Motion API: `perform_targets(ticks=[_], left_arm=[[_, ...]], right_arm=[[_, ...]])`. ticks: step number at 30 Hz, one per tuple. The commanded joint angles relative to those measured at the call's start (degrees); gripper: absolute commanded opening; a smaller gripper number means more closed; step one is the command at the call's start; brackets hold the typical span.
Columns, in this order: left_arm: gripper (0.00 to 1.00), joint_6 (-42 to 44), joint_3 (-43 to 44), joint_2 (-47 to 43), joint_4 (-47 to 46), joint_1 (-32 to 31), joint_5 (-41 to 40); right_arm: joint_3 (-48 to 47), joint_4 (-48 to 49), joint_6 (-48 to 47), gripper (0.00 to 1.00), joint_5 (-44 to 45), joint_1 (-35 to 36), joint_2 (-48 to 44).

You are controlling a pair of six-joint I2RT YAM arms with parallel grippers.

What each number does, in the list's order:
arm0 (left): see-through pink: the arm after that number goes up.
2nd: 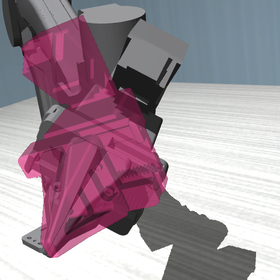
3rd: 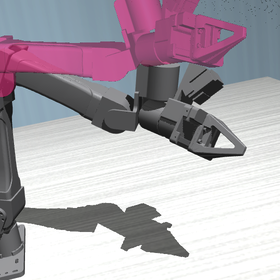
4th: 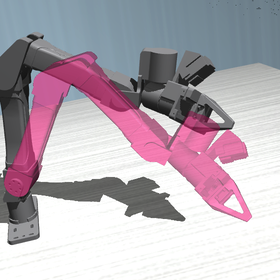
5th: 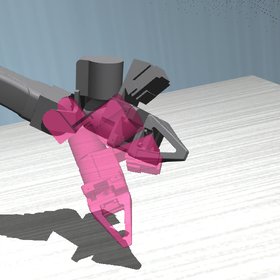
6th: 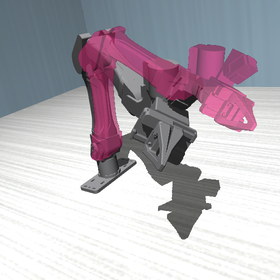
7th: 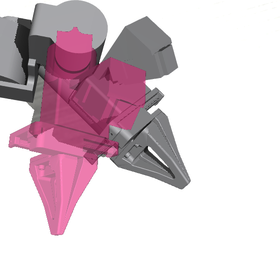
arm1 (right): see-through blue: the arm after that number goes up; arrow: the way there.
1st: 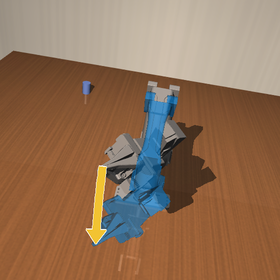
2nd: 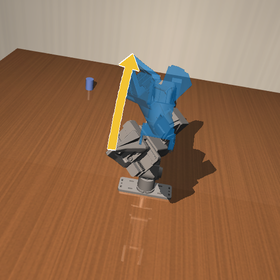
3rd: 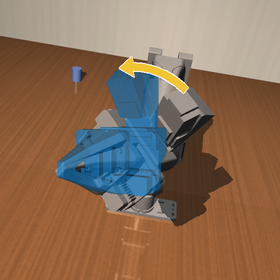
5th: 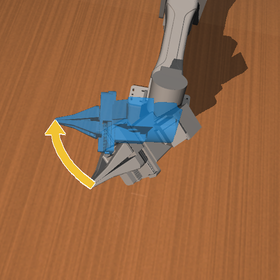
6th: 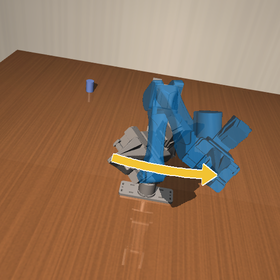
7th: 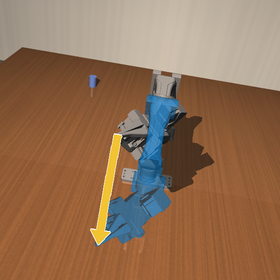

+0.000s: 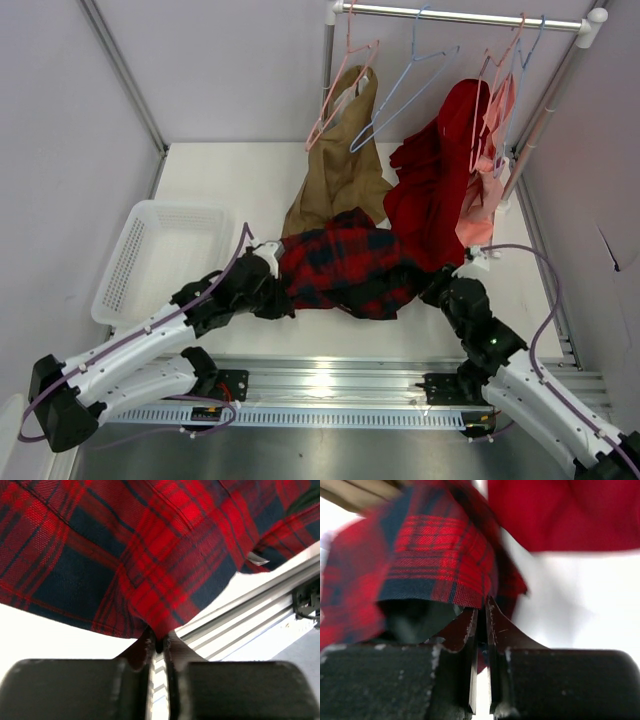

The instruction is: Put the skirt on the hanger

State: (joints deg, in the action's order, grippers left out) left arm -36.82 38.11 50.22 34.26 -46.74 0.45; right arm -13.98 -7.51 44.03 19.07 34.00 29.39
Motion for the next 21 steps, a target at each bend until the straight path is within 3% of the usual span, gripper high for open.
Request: perform_targets(ticks=[1, 7, 15, 20, 21], left_arm=[[0.20, 0.52, -0.75, -2.23, -4.20, -0.10, 1.75], [0.49, 0.08, -2.60, -3.28, -6.22, -0.10, 1.75], [0.54, 0.43, -4.45, -3.98, -10.08, -1.24, 3.25], [0.62, 0.08, -4.00, -3.11, -12.10, -11.52, -6.06], [0.64, -2.70, -5.49, -1.63, -16.29, -18.06, -13.47]], right_arm=[[-8.25, -2.68, -5.79, 0.03, -0.78, -0.95, -3.54], [-14.14, -8.92, -8.25, 0.00, -3.60, -0.95, -5.48], [-18.54, -12.79, -8.79, 0.00, -6.94, -0.86, -4.17], [-20.38, -14.46, -8.79, 0.00, -6.42, 0.71, -1.97], [-20.74, -14.73, -8.70, 0.00, -5.63, 1.76, -0.92]])
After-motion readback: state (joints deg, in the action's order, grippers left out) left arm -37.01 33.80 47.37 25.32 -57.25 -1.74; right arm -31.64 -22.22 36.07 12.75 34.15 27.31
